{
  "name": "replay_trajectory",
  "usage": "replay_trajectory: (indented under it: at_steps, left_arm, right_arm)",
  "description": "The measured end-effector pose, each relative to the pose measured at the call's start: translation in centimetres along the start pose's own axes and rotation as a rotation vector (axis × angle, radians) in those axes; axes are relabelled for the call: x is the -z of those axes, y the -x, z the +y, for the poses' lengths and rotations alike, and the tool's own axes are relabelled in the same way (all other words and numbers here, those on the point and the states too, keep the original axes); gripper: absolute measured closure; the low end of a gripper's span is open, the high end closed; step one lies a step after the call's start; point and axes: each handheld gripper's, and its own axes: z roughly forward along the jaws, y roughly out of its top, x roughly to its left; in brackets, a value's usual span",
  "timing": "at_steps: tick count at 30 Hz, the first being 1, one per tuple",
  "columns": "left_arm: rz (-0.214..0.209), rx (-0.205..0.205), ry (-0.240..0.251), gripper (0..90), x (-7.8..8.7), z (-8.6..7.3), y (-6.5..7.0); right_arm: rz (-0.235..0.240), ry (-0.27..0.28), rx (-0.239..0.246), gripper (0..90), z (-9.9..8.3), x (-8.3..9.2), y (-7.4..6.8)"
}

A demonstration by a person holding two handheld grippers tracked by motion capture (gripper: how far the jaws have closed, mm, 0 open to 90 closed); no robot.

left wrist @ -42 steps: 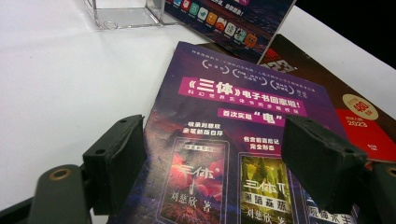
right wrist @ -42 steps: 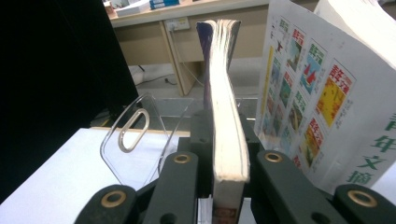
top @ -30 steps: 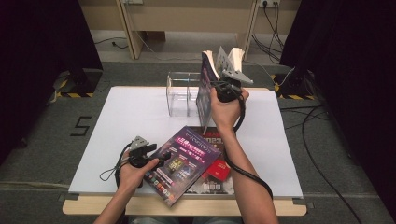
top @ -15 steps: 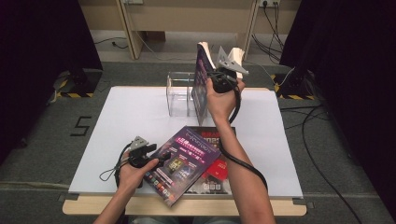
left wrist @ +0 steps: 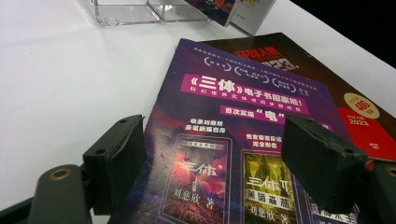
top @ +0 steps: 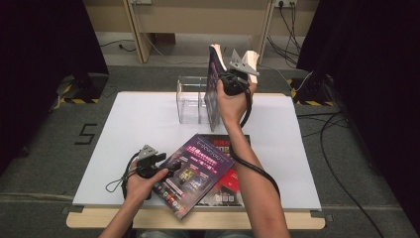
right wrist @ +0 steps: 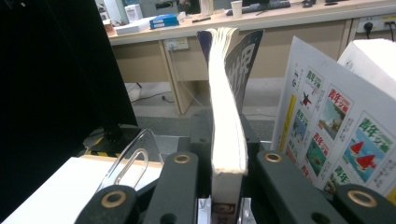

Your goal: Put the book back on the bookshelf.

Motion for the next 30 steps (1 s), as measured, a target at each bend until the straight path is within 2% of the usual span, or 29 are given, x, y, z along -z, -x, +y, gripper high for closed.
replay_trajectory:
  at_steps: [30]
  left_arm:
    - [0.000, 0.001, 0.002, 21.0, 0.1, 0.0, -0.1]
  right_arm:
    - [-0.022, 0.016, 0.005, 83.1, -0.9, -1.7, 0.2]
